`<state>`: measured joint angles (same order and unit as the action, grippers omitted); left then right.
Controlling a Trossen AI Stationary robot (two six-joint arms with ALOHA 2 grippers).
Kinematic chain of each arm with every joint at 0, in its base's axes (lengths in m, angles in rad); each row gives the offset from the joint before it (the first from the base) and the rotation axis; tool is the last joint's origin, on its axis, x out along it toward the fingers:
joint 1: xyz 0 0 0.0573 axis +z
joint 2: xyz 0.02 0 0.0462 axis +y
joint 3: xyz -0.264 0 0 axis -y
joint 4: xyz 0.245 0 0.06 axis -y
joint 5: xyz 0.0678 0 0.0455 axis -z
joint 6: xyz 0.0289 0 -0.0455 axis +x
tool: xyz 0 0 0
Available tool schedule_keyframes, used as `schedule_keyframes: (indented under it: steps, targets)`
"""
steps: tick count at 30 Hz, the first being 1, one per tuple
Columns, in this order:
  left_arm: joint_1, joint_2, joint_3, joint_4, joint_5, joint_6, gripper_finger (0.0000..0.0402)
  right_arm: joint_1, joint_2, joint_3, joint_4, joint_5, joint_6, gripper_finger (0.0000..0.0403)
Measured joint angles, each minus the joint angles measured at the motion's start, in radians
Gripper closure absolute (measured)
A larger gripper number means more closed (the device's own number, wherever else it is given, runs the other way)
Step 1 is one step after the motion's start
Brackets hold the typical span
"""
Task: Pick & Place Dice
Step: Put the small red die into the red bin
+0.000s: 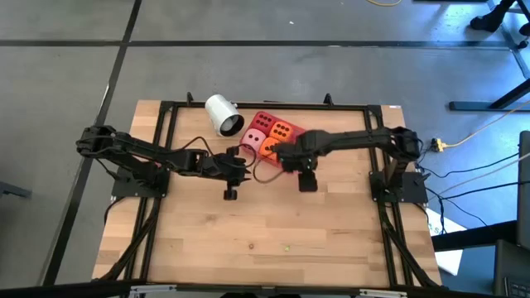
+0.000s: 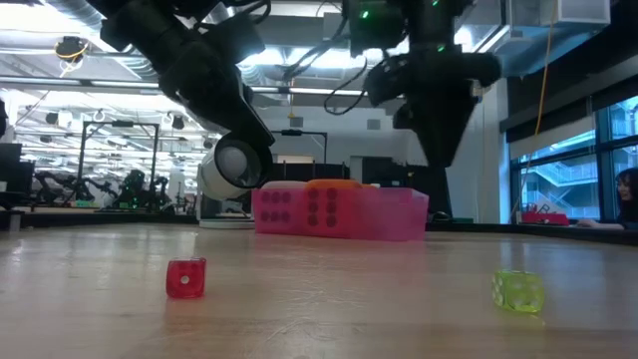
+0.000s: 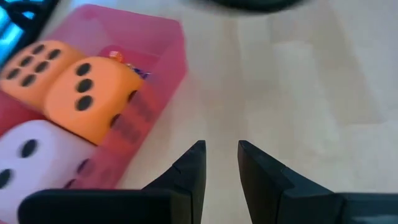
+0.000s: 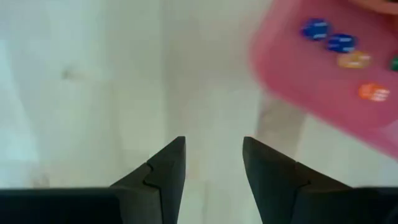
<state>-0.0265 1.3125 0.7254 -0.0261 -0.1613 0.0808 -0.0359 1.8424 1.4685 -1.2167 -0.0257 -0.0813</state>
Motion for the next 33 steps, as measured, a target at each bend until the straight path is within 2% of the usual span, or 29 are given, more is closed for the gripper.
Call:
schedule_keyframes:
  steps: [5, 10, 16, 20, 23, 27, 30, 33]
  targets:
    - [-0.031, 0.004, 0.0, 0.018, 0.089, -0.056, 0.0313, 0.106, -0.044, -0.044, 0.0, 0.064, 0.023, 0.0243]
    - [-0.128, 0.025, 0.0, 0.111, 0.12, -0.085, 0.0313, 0.18, -0.132, -0.152, 0.057, 0.175, 0.137, 0.0243]
    - [-0.27, 0.051, 0.0, 0.195, 0.12, -0.101, 0.0313, 0.243, -0.271, -0.397, 0.367, 0.167, 0.212, 0.0243]
    - [-0.366, 0.087, 0.0, 0.217, 0.1, -0.207, 0.0313, 0.278, -0.331, -0.528, 0.577, 0.164, 0.258, 0.0243]
    - [-0.441, 0.138, 0.0, 0.265, 0.073, -0.229, 0.0313, 0.296, -0.345, -0.562, 0.606, 0.139, 0.299, 0.0243]
    - [-0.517, 0.24, 0.001, 0.381, 0.048, -0.249, 0.0313, 0.323, -0.338, -0.565, 0.632, 0.222, 0.432, 0.0243]
    - [-0.553, 0.328, 0.004, 0.493, 0.03, -0.28, 0.0313, 0.335, -0.335, -0.565, 0.664, 0.266, 0.42, 0.0243]
    - [-0.561, 0.393, 0.028, 0.542, 0.022, -0.225, 0.0311, 0.339, -0.335, -0.565, 0.71, 0.271, 0.389, 0.0243]
